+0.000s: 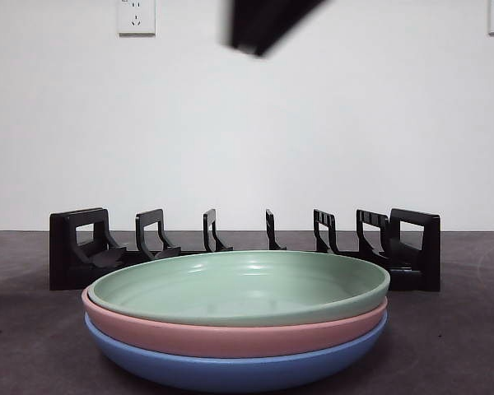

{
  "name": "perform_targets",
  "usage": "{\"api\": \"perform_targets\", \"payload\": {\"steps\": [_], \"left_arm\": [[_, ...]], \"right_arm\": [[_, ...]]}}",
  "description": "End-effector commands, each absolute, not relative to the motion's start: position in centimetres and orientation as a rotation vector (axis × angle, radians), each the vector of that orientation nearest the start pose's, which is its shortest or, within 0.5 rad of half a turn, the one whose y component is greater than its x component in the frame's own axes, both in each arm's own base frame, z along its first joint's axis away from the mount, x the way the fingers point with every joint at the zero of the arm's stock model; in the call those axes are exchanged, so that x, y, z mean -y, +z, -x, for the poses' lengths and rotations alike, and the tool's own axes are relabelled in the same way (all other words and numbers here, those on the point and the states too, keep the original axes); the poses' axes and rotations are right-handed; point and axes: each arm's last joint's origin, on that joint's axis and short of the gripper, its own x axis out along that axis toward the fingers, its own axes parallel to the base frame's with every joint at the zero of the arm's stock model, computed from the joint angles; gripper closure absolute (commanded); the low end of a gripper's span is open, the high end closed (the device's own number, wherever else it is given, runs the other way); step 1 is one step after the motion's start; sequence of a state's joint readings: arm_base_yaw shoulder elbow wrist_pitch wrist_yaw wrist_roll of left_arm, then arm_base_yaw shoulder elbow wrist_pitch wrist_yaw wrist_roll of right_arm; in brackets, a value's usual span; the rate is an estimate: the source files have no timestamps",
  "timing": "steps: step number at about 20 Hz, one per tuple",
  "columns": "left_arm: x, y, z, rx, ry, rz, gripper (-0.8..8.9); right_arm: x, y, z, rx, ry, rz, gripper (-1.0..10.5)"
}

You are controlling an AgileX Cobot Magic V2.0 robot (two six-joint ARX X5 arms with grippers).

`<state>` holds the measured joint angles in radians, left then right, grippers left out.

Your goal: Place the plate

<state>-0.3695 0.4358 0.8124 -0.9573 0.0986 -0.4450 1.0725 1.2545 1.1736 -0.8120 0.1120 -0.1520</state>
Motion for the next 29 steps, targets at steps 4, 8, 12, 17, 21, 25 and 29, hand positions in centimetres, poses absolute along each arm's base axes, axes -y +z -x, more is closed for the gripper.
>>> {"api": "perform_targets", "payload": {"steps": [4, 8, 12, 17, 21, 25, 29], "left_arm": [[3.4, 31.7, -8.0, -0.627, -0.329, 0.337, 5.01], [3.9, 32.1, -9.4, -0.586, -0.341, 0.343, 5.01], [4.2, 32.4, -10.0, -0.536, -0.367, 0.29, 5.01], [4.2, 32.5, -10.0, -0.535, -0.369, 0.29, 7.91], [4.2, 32.6, -10.0, -0.506, -0.385, 0.254, 8.06], [4.2, 32.7, -10.0, -0.504, -0.386, 0.255, 8.06], [4.2, 32.7, -9.9, -0.482, -0.399, 0.196, 8.06]], "right_arm": [[-13.8, 33.2, -15.6, -0.645, 0.671, 0.427, 7.5], [-8.7, 32.5, -17.2, -0.607, 0.514, 0.219, 7.5], [-6.0, 32.6, -18.7, -0.558, 0.434, 0.032, 7.5], [-5.6, 32.7, -18.9, -0.546, 0.41, 0.018, 9.6], [-5.6, 32.8, -18.8, -0.533, 0.408, 0.016, 9.3], [-5.6, 33.0, -18.9, -0.518, 0.407, 0.016, 9.3], [-5.6, 33.0, -18.9, -0.516, 0.408, 0.016, 9.3]]}}
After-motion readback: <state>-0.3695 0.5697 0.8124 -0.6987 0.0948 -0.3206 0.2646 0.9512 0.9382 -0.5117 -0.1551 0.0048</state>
